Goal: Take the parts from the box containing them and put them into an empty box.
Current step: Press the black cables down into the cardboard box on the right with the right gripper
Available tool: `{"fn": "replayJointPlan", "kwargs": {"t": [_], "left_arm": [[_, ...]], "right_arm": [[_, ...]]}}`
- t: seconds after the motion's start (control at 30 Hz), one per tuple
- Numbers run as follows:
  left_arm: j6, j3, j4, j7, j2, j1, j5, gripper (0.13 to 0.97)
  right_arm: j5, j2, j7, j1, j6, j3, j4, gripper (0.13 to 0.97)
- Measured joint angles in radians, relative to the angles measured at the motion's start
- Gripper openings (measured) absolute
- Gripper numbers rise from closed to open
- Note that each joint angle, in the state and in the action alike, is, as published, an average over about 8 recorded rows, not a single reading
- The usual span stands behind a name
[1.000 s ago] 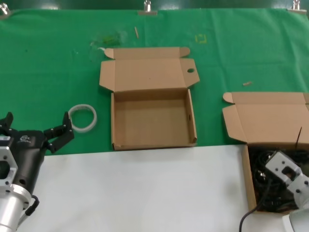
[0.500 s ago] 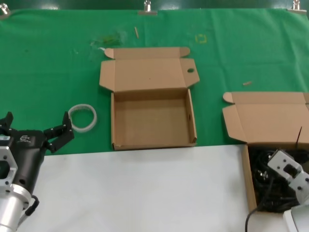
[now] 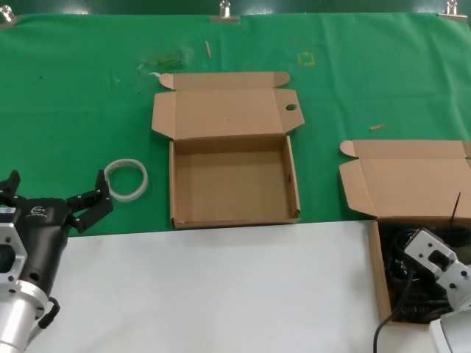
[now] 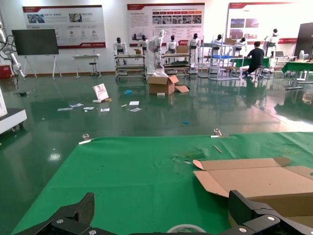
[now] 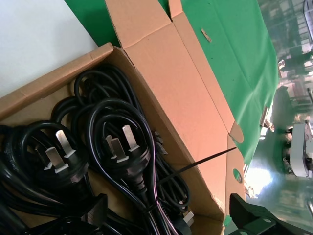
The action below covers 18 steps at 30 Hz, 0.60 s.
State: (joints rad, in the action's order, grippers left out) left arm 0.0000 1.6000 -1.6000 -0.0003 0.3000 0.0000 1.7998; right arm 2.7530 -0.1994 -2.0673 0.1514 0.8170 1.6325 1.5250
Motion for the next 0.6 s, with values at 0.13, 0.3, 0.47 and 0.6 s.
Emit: {"fn": "replayJointPlan", "kwargs": {"t": [0.13, 0.3, 0.47, 0.6], "left_arm": [[0.000, 0.000, 0.000, 0.000, 0.000, 0.000, 0.000, 0.966], [0.000, 0.000, 0.000, 0.000, 0.000, 0.000, 0.000, 0.966], [0.000, 0.000, 0.000, 0.000, 0.000, 0.000, 0.000, 0.966], [0.000, 0.000, 0.000, 0.000, 0.000, 0.000, 0.000, 0.966]], "right_arm": [[0.000, 0.003, 0.002, 0.005, -0.005, 0.003, -0.008, 0.864], [0.000, 0.007, 0.001, 0.010, -0.010, 0.006, -0.014, 0.783], [0.000, 0.009, -0.004, 0.012, -0.013, 0.007, -0.015, 0.767], [0.000, 0.011, -0.008, 0.011, -0.015, 0.005, -0.015, 0.670]]}}
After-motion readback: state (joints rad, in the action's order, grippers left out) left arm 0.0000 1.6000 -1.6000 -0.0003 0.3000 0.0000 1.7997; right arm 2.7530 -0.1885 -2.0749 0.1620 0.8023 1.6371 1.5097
